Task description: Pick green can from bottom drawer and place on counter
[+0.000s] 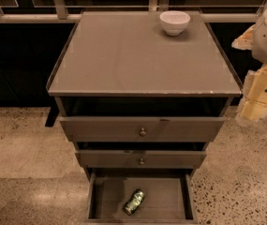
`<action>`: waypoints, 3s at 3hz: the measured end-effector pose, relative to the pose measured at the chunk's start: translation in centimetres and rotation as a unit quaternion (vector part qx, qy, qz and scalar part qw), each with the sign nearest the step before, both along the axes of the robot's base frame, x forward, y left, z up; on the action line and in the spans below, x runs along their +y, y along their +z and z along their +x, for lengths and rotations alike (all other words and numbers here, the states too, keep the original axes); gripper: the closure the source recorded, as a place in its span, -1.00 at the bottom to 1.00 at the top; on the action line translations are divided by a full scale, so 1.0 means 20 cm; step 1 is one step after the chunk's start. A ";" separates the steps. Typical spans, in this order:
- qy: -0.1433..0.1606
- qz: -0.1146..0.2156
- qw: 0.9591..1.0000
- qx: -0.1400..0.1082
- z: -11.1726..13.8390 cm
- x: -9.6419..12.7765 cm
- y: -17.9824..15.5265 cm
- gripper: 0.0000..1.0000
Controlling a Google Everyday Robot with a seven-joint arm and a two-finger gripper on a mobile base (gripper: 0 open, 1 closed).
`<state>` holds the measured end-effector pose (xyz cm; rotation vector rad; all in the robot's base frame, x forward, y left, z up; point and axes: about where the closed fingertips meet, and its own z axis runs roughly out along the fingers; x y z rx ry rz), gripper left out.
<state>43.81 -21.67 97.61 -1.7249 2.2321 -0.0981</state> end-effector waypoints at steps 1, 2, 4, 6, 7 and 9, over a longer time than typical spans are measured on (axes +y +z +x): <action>0.000 0.000 1.000 0.000 0.00 0.00 0.00 -1.00; -0.008 0.016 1.000 -0.006 0.00 0.01 -0.04 -1.00; -0.100 0.118 0.988 0.003 -0.12 0.02 -0.51 -1.00; -0.132 0.192 0.972 -0.040 0.14 0.05 -0.74 -1.00; -0.164 0.201 0.965 -0.044 0.13 0.07 -0.79 -1.00; -0.268 0.336 0.903 -0.003 0.09 0.30 -1.28 -1.00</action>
Offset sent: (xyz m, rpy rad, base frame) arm 0.0013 0.0056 -0.0259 0.0796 -0.0068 -0.0398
